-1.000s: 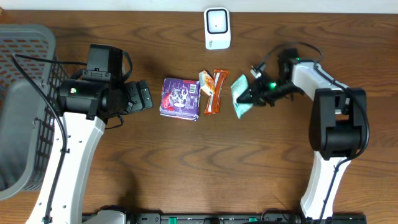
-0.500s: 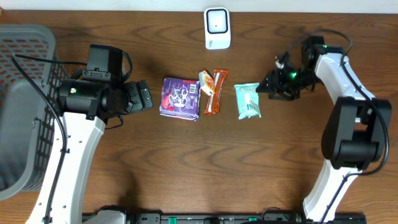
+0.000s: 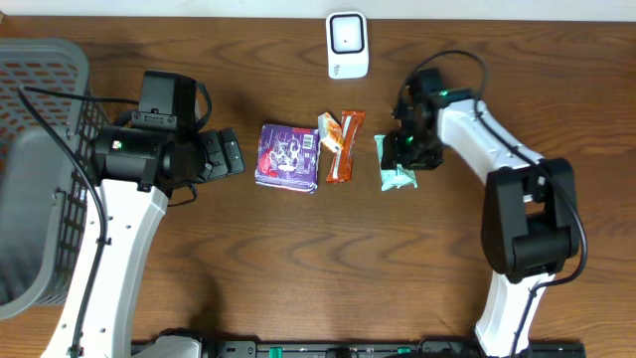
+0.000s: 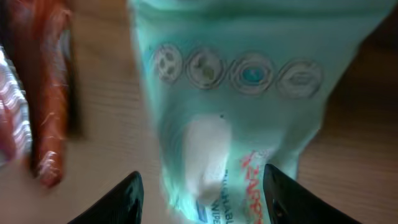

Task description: Scan the item barcode

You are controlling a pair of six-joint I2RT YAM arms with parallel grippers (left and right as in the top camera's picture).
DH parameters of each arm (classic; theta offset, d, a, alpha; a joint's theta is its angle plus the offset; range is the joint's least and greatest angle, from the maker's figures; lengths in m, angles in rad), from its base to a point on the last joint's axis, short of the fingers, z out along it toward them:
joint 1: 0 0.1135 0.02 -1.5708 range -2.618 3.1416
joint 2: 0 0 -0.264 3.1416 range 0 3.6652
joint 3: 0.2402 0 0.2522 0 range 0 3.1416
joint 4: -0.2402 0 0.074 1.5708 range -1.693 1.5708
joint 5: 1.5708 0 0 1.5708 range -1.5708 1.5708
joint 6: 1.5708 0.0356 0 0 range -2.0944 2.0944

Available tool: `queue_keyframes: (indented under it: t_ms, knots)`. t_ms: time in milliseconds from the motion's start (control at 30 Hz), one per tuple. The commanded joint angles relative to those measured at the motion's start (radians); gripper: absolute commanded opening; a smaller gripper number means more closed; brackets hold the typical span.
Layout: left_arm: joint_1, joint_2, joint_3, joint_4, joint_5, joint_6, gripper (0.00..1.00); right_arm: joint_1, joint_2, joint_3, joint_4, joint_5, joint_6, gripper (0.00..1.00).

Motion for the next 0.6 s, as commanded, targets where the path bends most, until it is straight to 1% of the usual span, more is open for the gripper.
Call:
queue_keyframes:
  t_ms: [0,33,67,133,167,200,300,433,567]
  knots:
    - [0.003,0.001,0.006,-0.003,-0.009,0.002,0.98,0.043,0.009,-0.087,0.079,0.216,0.100,0.55]
    - [0.003,0.001,0.006,-0.003,-0.009,0.002,0.98,0.050,0.009,-0.101,0.097,0.219,0.100,0.50]
    - [0.003,0.001,0.006,-0.003,-0.009,0.002,0.98,0.057,0.009,-0.120,0.121,0.221,0.105,0.41]
    - [0.003,0.001,0.006,-0.003,-0.009,0.002,0.98,0.066,0.009,-0.134,0.135,0.220,0.125,0.15]
    - [0.003,0.001,0.006,-0.003,-0.009,0.002,0.98,0.068,0.009,-0.133,0.137,0.219,0.131,0.04]
    - [0.003,0.001,0.006,-0.003,-0.009,0.002,0.98,0.069,0.008,-0.128,0.137,0.211,0.134,0.01]
    - [0.003,0.001,0.006,-0.003,-0.009,0.002,0.98,0.068,0.006,-0.076,0.116,0.169,0.134,0.01]
    - [0.003,0.001,0.006,-0.003,-0.009,0.002,0.98,0.067,0.004,0.066,0.084,0.109,0.134,0.01]
    - [0.003,0.001,0.006,-0.003,-0.010,0.002,0.98,0.068,0.004,0.209,0.122,0.059,0.160,0.01]
